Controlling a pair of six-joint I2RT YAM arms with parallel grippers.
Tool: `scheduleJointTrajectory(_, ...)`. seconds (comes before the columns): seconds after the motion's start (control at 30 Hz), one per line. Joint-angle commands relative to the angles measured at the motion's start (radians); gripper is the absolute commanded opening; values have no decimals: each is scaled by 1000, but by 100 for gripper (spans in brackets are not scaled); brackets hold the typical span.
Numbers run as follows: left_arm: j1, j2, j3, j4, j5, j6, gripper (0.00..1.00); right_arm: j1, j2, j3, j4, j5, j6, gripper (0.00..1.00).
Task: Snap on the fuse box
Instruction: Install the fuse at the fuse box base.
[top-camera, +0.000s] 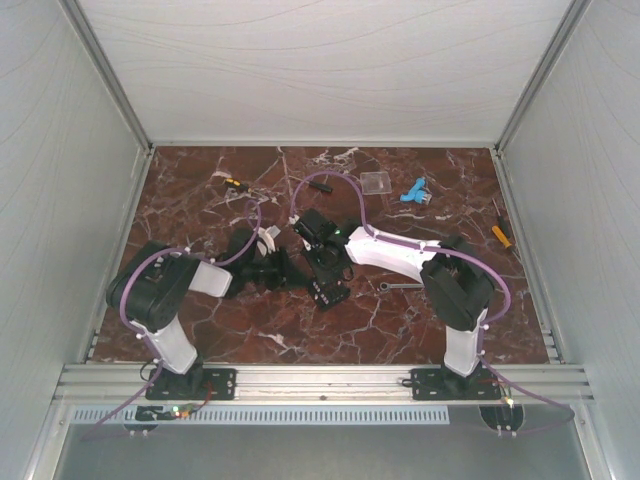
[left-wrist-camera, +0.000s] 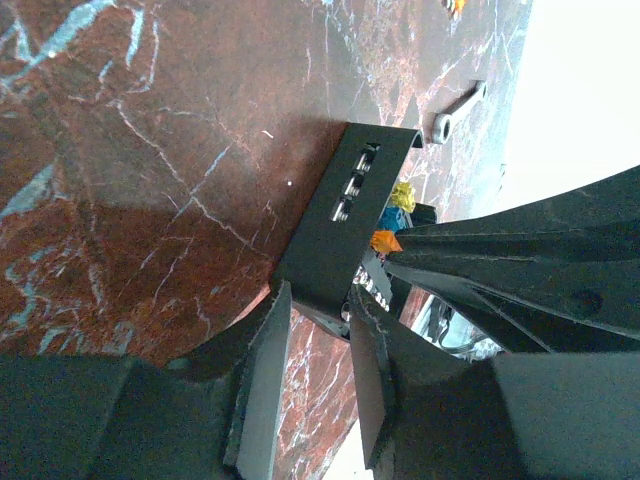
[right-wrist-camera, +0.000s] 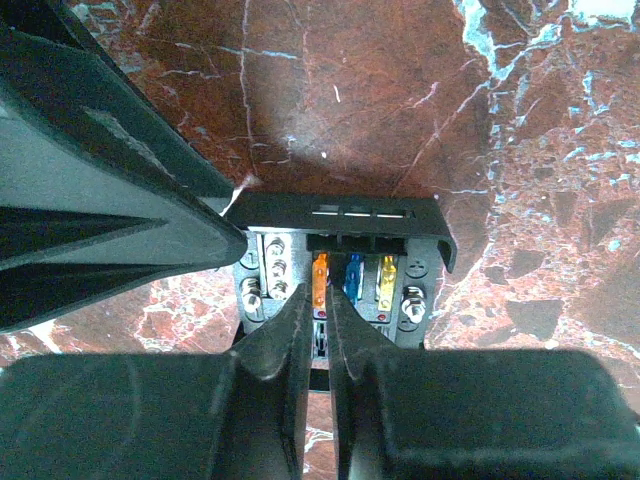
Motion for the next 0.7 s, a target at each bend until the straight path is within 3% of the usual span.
scheduleJointTrajectory(0.0,-3,10,-8,58,21,-4,30,-4,17,31,-25,15,11,5)
scheduleJointTrajectory(0.07,-3,8,-11,58,18,-5,30,-5,18,25,-27,16,11,0)
scheduleJointTrajectory(0.67,-7,15,-18,54,13,-22,28,-43,17,-189,35,20,-5,0)
